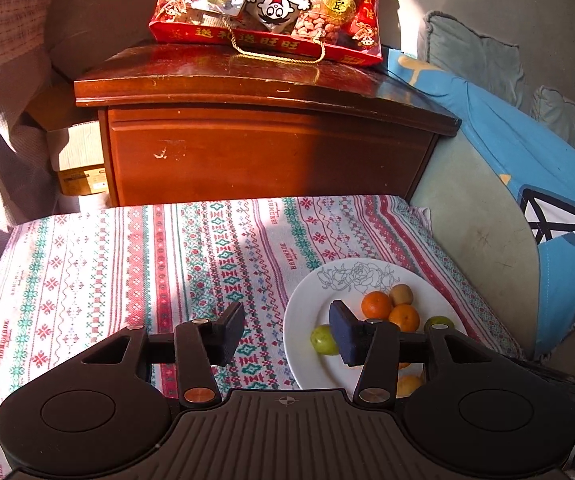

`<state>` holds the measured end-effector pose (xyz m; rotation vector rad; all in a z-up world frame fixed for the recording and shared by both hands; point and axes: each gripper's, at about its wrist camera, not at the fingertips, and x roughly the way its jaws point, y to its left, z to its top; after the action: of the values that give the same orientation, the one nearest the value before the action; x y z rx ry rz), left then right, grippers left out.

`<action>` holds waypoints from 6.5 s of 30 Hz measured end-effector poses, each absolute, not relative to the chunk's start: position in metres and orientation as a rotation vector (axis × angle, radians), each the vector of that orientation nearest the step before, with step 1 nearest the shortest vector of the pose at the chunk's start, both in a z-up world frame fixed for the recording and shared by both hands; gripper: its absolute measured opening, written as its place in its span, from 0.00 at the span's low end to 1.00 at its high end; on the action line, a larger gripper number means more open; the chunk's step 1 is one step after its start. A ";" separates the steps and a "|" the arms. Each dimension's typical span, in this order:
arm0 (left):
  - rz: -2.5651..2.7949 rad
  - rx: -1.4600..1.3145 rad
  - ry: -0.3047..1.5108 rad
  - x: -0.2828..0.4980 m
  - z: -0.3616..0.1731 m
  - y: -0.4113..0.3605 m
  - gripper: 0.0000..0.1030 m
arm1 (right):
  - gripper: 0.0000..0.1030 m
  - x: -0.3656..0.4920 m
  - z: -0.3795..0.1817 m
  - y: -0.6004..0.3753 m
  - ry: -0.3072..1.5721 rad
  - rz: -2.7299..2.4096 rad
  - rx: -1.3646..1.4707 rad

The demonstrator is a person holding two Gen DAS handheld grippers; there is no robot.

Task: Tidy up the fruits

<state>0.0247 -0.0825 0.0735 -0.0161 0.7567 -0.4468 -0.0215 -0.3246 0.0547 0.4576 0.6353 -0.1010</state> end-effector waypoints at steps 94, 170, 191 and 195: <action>-0.374 0.060 0.853 0.008 -0.005 -0.049 0.26 | 0.32 -0.027 0.014 -0.237 0.754 0.175 0.254; -0.389 0.062 0.892 0.001 0.065 -0.101 0.72 | 0.74 -0.031 0.069 -0.323 0.845 -0.306 0.350; -0.300 0.158 0.996 0.012 0.044 -0.109 0.79 | 0.84 -0.015 0.051 -0.319 0.952 -0.339 0.346; -0.297 0.175 1.000 0.013 0.043 -0.112 0.80 | 0.86 -0.015 0.049 -0.320 0.961 -0.351 0.343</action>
<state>0.0129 -0.1119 0.0428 0.1747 0.9996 -0.2971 -0.0150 -0.3202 0.0491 0.3430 0.9613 -0.3505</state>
